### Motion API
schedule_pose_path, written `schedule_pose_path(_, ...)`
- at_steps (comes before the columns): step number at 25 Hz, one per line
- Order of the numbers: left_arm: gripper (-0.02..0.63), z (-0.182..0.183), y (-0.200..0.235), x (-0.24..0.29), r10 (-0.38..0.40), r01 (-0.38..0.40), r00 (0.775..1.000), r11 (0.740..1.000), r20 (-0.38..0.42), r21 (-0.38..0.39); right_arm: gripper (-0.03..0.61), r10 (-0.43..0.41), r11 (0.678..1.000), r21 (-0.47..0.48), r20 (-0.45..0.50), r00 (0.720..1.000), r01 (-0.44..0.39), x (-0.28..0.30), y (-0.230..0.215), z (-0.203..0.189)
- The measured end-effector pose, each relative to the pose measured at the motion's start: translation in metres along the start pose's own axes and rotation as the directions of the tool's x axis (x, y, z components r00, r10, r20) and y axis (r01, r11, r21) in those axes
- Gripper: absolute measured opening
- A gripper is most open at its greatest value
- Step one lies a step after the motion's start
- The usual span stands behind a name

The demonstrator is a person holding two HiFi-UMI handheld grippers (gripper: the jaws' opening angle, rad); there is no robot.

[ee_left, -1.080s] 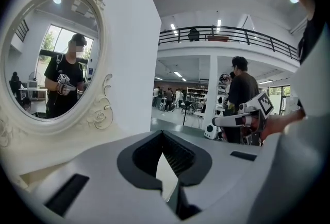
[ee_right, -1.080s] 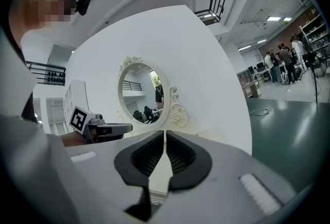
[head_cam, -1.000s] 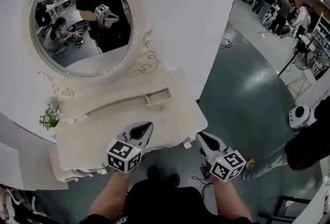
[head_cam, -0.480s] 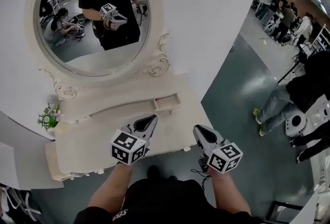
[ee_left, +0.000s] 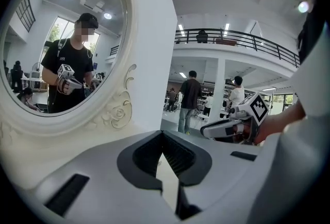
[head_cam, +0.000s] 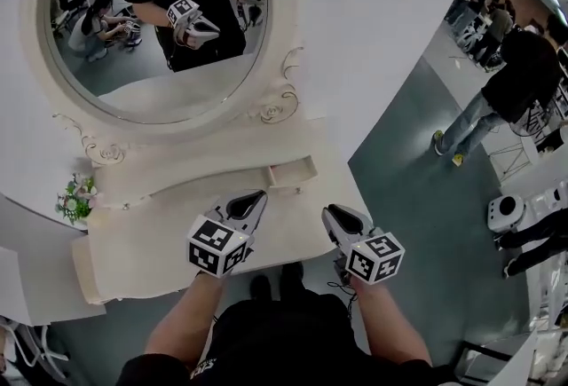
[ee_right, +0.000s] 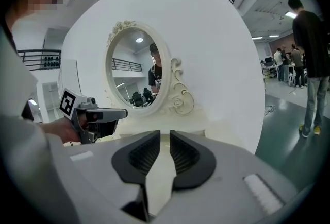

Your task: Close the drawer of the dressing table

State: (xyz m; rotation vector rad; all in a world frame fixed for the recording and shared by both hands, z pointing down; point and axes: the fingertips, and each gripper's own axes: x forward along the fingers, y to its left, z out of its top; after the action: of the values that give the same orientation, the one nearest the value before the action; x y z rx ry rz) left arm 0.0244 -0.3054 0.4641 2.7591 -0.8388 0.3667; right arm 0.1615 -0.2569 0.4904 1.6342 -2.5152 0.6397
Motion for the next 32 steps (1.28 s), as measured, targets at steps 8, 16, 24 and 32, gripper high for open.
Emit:
schedule_pose_path(8,0.005,-0.018,0.016,0.03,0.035,-0.037,0.999,0.998,-0.041,-0.049,0.115,0.037,0.999,0.006,-0.126,0.991,-0.036,0.051,-0.03,-0.03)
schedule_pose_path(16,0.005,-0.04,0.031,0.046,0.07,-0.078,0.994,0.992,-0.081,-0.1,0.13,0.051,0.999,0.005,-0.233,0.971,-0.051,0.095,-0.048,-0.059)
schedule_pose_path(24,0.005,-0.052,0.04,0.055,0.091,-0.104,0.991,0.986,-0.099,-0.133,0.14,0.044,0.999,0.008,-0.324,0.945,-0.043,0.12,-0.06,-0.092)
schedule_pose_path(32,0.005,-0.064,0.047,0.049,0.112,-0.13,0.987,0.978,-0.115,-0.162,0.141,-0.045,0.999,-0.028,-0.385,0.922,0.037,0.14,-0.076,-0.122)
